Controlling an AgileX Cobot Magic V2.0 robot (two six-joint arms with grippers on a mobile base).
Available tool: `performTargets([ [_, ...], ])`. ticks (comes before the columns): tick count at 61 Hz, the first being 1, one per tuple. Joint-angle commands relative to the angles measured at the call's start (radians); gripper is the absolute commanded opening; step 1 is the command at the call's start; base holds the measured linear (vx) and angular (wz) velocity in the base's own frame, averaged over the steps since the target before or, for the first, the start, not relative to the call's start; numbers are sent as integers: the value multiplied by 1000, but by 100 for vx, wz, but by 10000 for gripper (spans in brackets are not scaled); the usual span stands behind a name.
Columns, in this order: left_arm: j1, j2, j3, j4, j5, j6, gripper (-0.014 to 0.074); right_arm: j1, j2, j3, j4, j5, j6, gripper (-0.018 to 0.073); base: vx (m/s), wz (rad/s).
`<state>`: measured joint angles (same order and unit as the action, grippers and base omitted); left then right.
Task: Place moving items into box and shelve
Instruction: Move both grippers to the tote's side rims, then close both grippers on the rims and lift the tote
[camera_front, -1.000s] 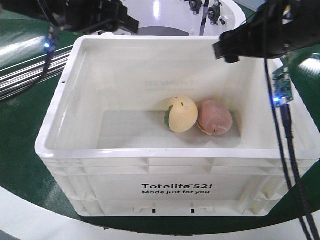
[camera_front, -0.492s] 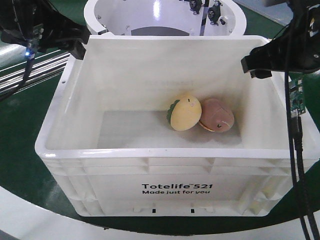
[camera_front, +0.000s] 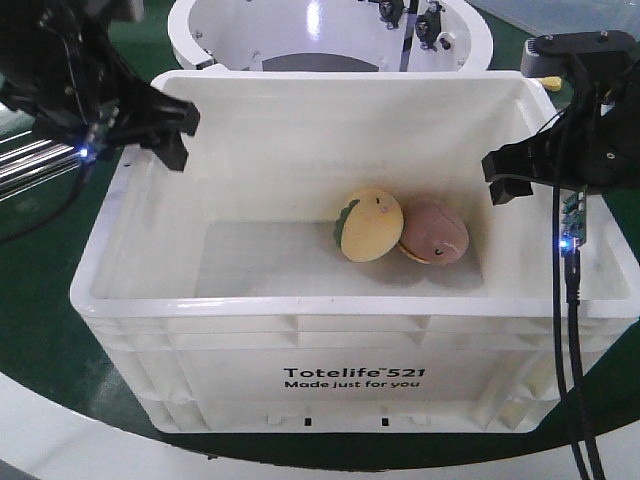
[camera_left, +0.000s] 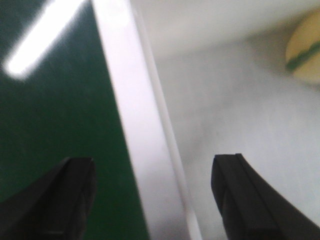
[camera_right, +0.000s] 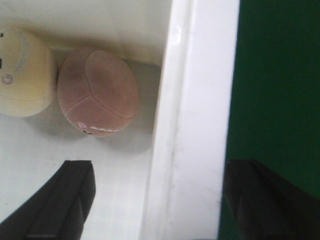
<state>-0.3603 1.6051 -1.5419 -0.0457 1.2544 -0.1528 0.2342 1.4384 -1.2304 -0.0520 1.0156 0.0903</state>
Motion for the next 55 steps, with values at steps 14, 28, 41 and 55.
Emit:
performTargets([
  [14,-7,-37,64,-62,-1,-11,576,-7,26,-27,39,-41,-44,581,0,0],
  [28,-7,-37,64,-81,-1,-10,529,-7,73,-27,52,-42,-48,509,0,0],
  [41,-7,-38,64,-144,-1,-11,240,-7,68,-31,52,-45,-41,180,0,0],
  [55,-7,-38,64,-108,-8,-9,-8,-7,66,-31,52,-65,-41,-12,0,0],
])
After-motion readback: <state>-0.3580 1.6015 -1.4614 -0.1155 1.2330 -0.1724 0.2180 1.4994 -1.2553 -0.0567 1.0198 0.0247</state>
